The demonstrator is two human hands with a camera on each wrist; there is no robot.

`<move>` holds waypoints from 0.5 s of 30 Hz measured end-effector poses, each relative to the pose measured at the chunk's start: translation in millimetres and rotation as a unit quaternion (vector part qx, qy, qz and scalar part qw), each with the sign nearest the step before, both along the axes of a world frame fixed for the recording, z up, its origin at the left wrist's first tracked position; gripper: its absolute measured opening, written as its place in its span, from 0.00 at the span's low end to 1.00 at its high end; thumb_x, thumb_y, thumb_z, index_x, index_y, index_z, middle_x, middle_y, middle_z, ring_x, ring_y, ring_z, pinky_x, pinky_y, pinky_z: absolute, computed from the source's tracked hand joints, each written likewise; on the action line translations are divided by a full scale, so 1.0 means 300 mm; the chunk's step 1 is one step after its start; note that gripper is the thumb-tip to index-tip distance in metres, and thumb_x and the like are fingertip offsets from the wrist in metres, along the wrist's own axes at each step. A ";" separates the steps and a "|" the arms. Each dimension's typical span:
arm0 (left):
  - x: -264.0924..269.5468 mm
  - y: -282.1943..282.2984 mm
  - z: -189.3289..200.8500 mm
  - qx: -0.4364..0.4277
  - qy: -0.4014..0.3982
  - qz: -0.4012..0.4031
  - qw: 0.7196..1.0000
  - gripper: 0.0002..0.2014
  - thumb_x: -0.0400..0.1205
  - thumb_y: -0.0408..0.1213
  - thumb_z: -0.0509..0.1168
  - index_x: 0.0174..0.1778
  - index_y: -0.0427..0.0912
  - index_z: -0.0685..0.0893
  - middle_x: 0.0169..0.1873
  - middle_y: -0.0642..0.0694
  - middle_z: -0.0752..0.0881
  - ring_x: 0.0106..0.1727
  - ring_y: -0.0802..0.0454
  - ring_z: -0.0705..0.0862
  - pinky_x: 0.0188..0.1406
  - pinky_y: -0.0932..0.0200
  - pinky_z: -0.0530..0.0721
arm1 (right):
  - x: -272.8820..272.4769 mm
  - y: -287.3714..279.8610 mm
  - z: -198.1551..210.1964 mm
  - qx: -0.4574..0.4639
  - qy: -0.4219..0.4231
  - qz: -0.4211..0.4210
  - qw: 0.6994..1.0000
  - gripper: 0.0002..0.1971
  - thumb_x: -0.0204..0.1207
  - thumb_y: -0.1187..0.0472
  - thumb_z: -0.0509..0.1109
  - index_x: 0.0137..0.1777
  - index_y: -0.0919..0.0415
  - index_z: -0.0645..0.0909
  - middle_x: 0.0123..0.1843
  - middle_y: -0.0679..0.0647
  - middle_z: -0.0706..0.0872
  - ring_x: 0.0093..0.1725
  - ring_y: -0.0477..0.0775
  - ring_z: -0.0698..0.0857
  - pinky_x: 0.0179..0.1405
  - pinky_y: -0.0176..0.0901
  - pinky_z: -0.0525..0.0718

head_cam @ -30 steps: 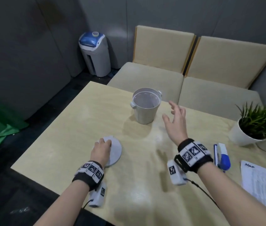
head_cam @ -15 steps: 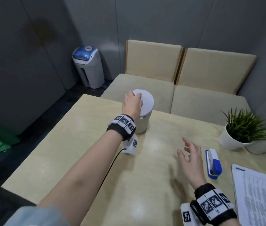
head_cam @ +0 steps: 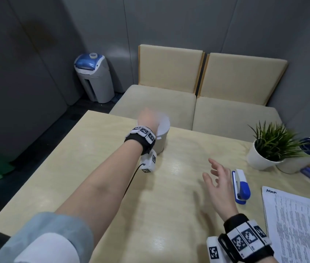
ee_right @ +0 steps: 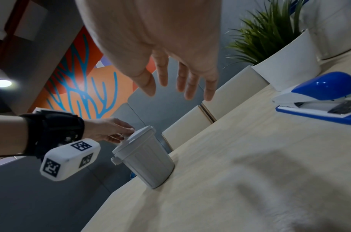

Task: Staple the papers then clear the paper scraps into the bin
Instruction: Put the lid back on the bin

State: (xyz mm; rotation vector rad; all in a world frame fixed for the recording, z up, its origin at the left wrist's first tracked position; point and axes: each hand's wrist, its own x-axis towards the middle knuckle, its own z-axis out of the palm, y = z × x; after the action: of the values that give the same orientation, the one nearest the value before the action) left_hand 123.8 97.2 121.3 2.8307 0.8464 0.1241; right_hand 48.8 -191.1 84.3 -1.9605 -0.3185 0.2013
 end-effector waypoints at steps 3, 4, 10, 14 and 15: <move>-0.006 0.018 0.002 -0.002 0.008 0.005 1.000 0.13 0.84 0.37 0.60 0.61 0.37 0.82 0.60 0.35 0.77 0.62 0.36 0.77 0.58 0.46 0.78 | -0.002 -0.007 0.000 0.003 0.004 -0.002 1.000 0.21 0.81 0.62 0.64 0.72 0.46 0.72 0.64 0.50 0.70 0.65 0.49 0.75 0.60 0.39 0.69; -0.011 0.023 0.001 0.004 0.010 0.008 1.000 0.13 0.84 0.38 0.59 0.61 0.38 0.81 0.60 0.35 0.77 0.62 0.36 0.77 0.58 0.46 0.77 | -0.002 -0.009 0.000 0.004 0.006 -0.002 1.000 0.21 0.82 0.62 0.64 0.72 0.46 0.72 0.65 0.50 0.70 0.66 0.49 0.75 0.60 0.39 0.69; -0.042 0.003 -0.064 -0.073 0.075 0.024 0.994 0.36 0.76 0.66 0.56 0.78 0.56 0.59 0.74 0.39 0.63 0.75 0.34 0.62 0.64 0.31 0.70 | 0.003 -0.010 -0.002 -0.002 0.007 -0.008 1.000 0.21 0.82 0.61 0.64 0.73 0.47 0.71 0.65 0.50 0.71 0.66 0.49 0.75 0.60 0.39 0.68; -0.060 0.021 -0.098 -0.092 0.053 0.034 0.994 0.41 0.73 0.68 0.59 0.80 0.60 0.52 0.78 0.41 0.58 0.78 0.35 0.55 0.64 0.29 0.73 | 0.001 -0.007 -0.003 -0.003 0.004 -0.006 1.000 0.21 0.81 0.62 0.64 0.73 0.47 0.72 0.65 0.50 0.71 0.65 0.49 0.76 0.61 0.39 0.69; -0.065 0.032 -0.096 -0.098 0.047 0.046 0.993 0.40 0.73 0.67 0.59 0.80 0.60 0.52 0.78 0.40 0.59 0.79 0.35 0.55 0.64 0.28 0.73 | 0.001 -0.008 -0.003 -0.003 0.005 -0.005 1.000 0.21 0.81 0.62 0.64 0.73 0.47 0.72 0.65 0.50 0.71 0.65 0.49 0.76 0.61 0.39 0.69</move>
State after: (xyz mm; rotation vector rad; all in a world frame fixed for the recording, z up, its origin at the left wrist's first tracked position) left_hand 104.4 106.7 92.6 2.6328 0.9526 -0.0767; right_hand 49.0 -193.5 83.4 -1.9666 -0.3018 0.2047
